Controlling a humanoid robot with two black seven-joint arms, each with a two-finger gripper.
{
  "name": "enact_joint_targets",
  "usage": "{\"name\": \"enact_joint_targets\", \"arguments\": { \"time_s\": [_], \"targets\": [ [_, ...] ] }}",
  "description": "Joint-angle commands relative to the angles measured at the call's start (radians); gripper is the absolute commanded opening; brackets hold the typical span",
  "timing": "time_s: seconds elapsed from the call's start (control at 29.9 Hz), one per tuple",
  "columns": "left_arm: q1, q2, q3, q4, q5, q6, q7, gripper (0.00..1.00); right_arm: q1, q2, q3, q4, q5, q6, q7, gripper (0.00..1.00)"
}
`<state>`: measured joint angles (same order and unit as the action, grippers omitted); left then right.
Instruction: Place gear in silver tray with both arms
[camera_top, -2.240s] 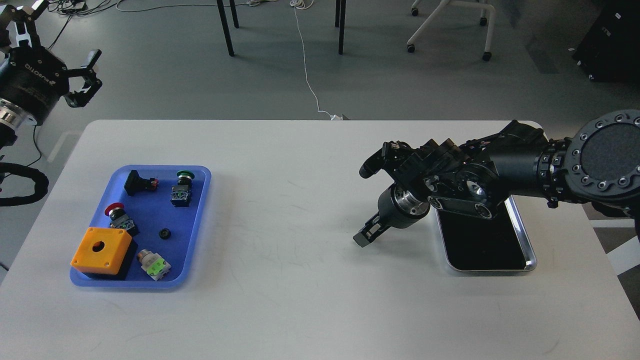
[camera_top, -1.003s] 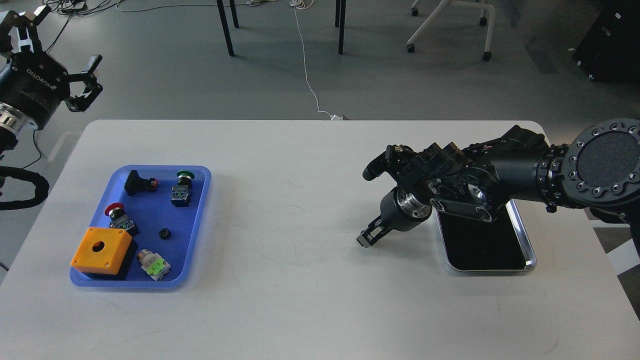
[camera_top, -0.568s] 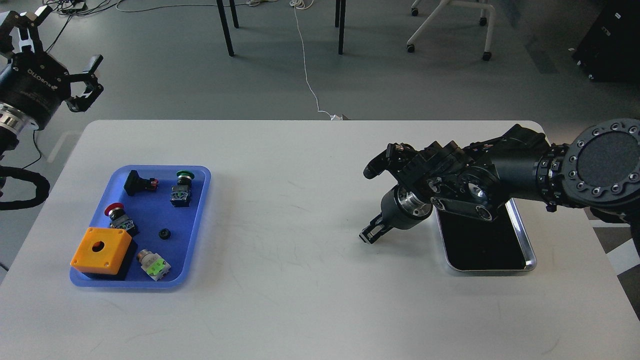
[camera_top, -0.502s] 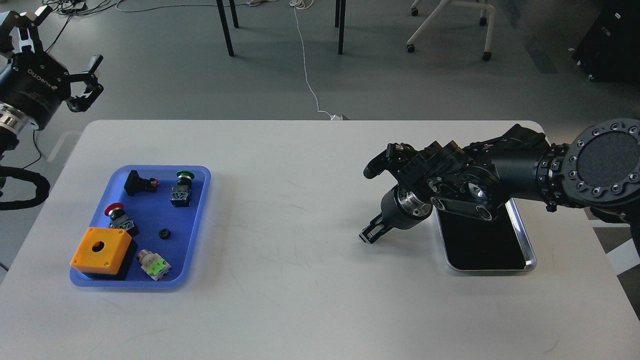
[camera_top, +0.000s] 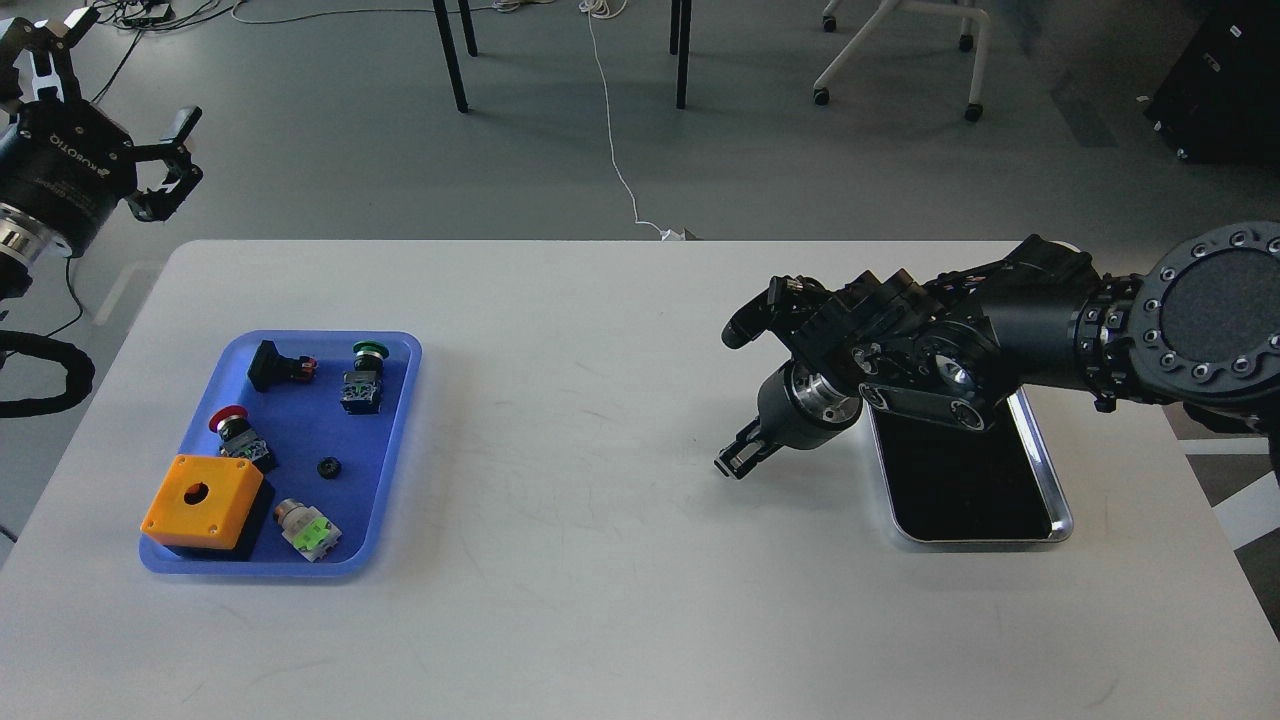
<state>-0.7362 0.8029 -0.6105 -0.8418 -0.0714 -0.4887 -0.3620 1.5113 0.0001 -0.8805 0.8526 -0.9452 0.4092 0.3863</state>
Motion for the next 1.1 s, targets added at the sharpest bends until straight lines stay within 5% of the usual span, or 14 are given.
{"name": "enact_joint_targets", "arguments": {
  "time_s": [0.0, 0.27, 0.6, 1.07],
  "targets": [
    [-0.002, 0.010, -0.002, 0.000, -0.001, 0.000, 0.000, 0.98, 0.042, 0.000, 0.005, 0.019, 0.000, 0.000, -0.001, 0.12],
    [-0.006, 0.013, -0.003, -0.003, -0.001, 0.000, 0.002, 0.98, 0.176, -0.009, -0.005, 0.169, -0.020, 0.000, -0.009, 0.12],
    [-0.006, 0.012, -0.002, -0.013, 0.001, 0.000, 0.002, 0.98, 0.182, -0.368, -0.005, 0.273, -0.191, 0.002, -0.009, 0.12],
    [-0.006, 0.009, 0.008, -0.013, 0.001, 0.000, 0.003, 0.98, 0.003, -0.515, -0.008, 0.226, -0.282, -0.010, -0.011, 0.13]
  ]
}}
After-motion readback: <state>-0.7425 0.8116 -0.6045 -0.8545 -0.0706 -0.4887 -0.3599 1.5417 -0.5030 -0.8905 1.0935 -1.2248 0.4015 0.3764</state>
